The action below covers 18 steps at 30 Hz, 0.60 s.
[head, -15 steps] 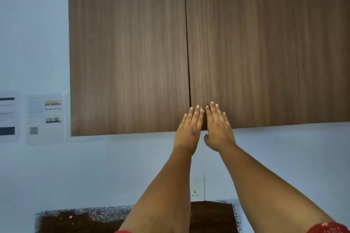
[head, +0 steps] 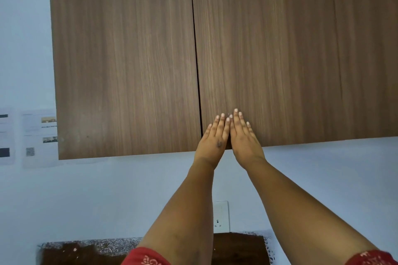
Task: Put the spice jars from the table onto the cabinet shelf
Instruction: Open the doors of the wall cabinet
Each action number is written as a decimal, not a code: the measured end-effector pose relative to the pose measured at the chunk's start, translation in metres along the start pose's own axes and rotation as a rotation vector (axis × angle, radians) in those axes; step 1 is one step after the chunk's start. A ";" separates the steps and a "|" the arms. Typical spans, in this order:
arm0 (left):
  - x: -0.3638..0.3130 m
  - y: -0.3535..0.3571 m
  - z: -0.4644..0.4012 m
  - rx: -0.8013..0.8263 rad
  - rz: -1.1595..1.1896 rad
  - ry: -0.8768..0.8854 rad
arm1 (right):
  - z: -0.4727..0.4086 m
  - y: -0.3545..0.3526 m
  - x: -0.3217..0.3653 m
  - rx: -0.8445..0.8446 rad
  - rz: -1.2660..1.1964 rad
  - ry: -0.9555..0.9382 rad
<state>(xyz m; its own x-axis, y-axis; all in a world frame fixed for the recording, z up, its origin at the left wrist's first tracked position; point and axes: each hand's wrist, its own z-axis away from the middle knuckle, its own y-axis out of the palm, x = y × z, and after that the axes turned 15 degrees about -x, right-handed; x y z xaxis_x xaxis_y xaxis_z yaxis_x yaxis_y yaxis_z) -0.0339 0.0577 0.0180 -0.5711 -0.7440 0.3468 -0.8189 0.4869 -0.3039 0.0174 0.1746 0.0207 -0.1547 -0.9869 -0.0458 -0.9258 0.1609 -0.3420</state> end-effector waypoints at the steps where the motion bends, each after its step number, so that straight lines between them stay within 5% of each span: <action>1: 0.000 -0.004 0.000 -0.002 0.003 0.011 | 0.001 0.000 -0.001 0.004 0.004 -0.002; 12: -0.037 -0.064 0.014 -0.149 -0.146 0.115 | 0.043 -0.054 -0.010 -0.123 0.205 -0.120; 16: -0.060 -0.113 0.013 -0.232 0.167 0.085 | 0.056 -0.087 -0.012 -0.123 0.197 -0.078; 18: -0.073 -0.138 0.010 -0.366 0.355 -0.075 | 0.064 -0.103 -0.011 -0.133 0.139 -0.015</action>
<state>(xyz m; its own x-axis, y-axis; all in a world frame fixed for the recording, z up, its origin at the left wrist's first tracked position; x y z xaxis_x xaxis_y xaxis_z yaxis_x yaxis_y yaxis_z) 0.1214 0.0402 0.0256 -0.8229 -0.5282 0.2096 -0.5495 0.8336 -0.0565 0.1361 0.1684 -0.0034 -0.2801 -0.9549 -0.0986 -0.9334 0.2949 -0.2043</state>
